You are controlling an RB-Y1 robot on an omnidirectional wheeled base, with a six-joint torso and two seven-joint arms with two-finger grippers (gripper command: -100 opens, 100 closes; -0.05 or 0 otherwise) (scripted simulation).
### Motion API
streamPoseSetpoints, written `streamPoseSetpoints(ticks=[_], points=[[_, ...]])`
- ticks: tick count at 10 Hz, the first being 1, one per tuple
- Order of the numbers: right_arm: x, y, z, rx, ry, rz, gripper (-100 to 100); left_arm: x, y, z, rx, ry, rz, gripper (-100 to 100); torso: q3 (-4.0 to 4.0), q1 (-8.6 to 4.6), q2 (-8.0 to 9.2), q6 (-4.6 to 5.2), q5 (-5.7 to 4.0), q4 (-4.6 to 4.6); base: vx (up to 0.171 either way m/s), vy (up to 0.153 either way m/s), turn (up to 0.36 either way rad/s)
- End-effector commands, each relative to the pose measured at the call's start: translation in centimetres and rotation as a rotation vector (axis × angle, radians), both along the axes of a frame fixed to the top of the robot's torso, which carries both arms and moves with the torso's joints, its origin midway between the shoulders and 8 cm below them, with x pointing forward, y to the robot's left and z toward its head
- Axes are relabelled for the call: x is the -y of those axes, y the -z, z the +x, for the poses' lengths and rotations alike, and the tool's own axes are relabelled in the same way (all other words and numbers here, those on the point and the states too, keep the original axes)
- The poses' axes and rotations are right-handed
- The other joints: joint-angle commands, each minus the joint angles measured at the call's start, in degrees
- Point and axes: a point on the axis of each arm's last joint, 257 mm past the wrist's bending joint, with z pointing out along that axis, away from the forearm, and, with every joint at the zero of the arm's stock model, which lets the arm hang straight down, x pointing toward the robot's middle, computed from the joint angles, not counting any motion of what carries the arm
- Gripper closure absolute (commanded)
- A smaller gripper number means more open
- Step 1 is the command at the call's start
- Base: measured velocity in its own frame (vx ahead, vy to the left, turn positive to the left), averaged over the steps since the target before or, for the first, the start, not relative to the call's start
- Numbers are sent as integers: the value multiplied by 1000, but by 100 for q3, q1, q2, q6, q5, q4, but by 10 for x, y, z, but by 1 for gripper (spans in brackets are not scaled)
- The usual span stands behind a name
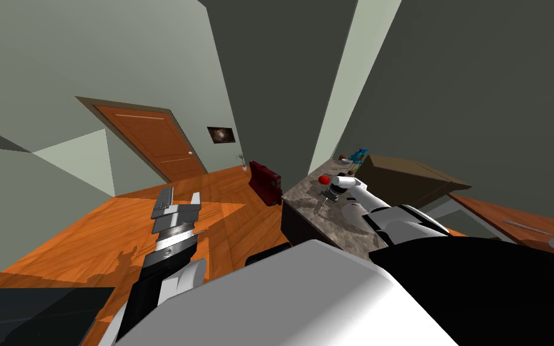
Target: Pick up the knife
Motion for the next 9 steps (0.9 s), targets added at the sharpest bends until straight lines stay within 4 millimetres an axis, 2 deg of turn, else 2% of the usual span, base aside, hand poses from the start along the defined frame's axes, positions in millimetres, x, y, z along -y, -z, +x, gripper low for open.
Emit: streamPoseSetpoints(ticks=[1, 3, 4, 5, 6, 7, 9], points=[[6, 3, -16, -52, 13, -14, -100, 0, 0, 0, 0, 0, 0, 0, 0, 0, 0, 0, 0, 0, 59, 37, 34], [14, 4, -36, -114, 30, -33, -100, 0, 0, 0, 0, 0, 0, 0, 0, -9, 0, 0, -2, 0, 53, 31, 37], [10, 5, -28, -91, 23, -28, -100, 0, 0, 0, 0, 0, 0, 0, 1, -7, 1, 0, -2, 0, 23, 18, 5], [11, 5, -30, -96, 25, -28, 0, 0, 0, 0, 0, 0, 0, 0, 5, -13, 9, 1, -3, 2, 0, 0, 0], [25, 10, -41, -95, 53, -25, -100, 0, 0, 0, 0, 0, 0, 0, 9, -18, 17, 1, -4, 4, -19, 15, 220], [25, 10, -41, -95, 53, -25, -100, 0, 0, 0, 0, 0, 0, 0, 14, -16, 25, -3, -4, 5, -28, 11, 122], [38, 15, -53, -95, 83, -23, -100, 0, 0, 0, 0, 0, 0, 0, 18, -16, 31, 1, -4, 7, -25, 19, 113]])
